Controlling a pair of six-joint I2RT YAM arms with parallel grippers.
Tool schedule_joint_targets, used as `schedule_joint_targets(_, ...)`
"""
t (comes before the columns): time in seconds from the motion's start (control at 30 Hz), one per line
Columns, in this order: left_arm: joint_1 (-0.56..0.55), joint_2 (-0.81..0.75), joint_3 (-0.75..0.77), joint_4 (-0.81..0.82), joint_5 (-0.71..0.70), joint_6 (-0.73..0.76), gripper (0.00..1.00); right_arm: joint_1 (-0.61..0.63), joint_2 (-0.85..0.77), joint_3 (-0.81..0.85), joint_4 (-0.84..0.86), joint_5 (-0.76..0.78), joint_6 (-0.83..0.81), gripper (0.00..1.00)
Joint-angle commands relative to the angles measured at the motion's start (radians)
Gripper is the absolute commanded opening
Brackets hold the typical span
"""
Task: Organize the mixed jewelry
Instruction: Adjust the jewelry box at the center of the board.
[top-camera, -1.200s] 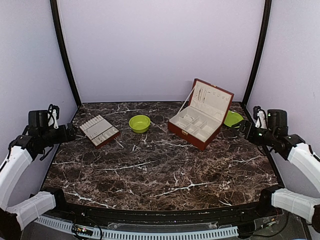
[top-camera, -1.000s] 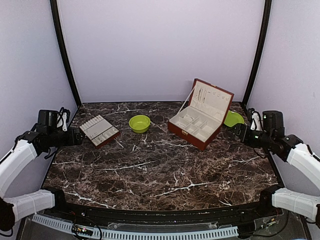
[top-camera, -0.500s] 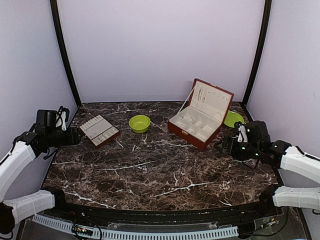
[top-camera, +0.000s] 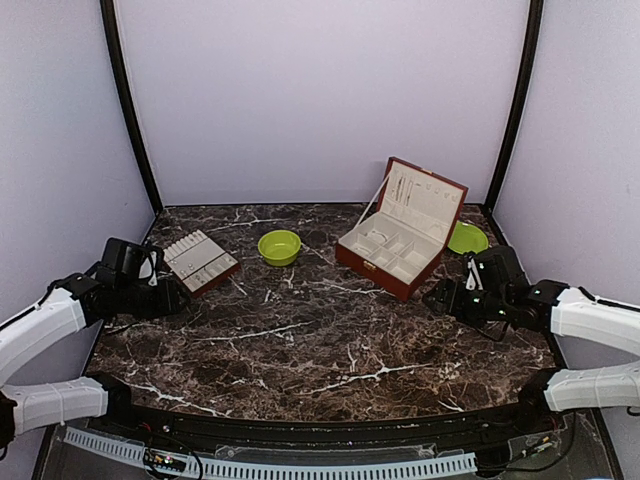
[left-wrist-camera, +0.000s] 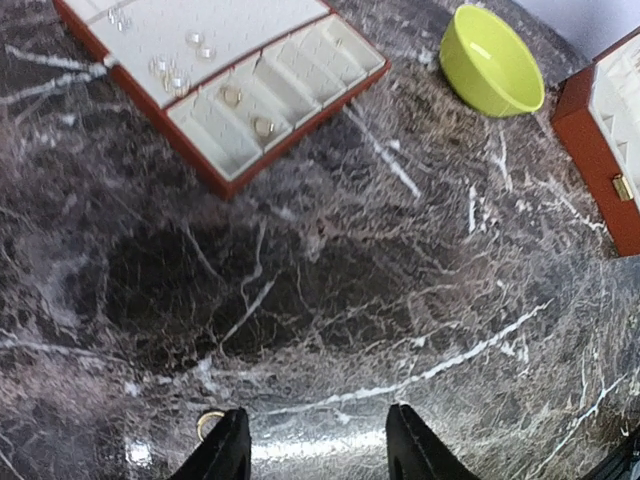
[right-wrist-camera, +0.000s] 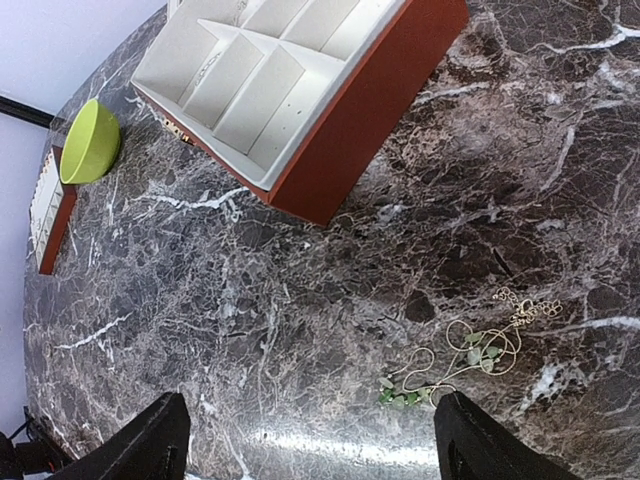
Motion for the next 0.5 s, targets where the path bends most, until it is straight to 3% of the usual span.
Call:
schedule_joint_targets(0.0, -0.035, 0.054, -0.055, 0.033, 0.013, -0.097, 0.48, 0.011, 0.002, 0.013, 0.022, 0.03, 0.002, 0.86)
schedule_joint_targets(0.27, -0.038, 0.087, -0.131, 0.081, 0.018, -0.142, 0.48, 0.012, 0.016, 0.023, -0.079, 0.079, -0.006, 0.82)
schedule_joint_targets(0.47, -0.038, 0.064, -0.15, 0.054, 0.002, -0.154, 0.48, 0.055, 0.016, 0.002, -0.169, 0.075, 0.062, 0.71)
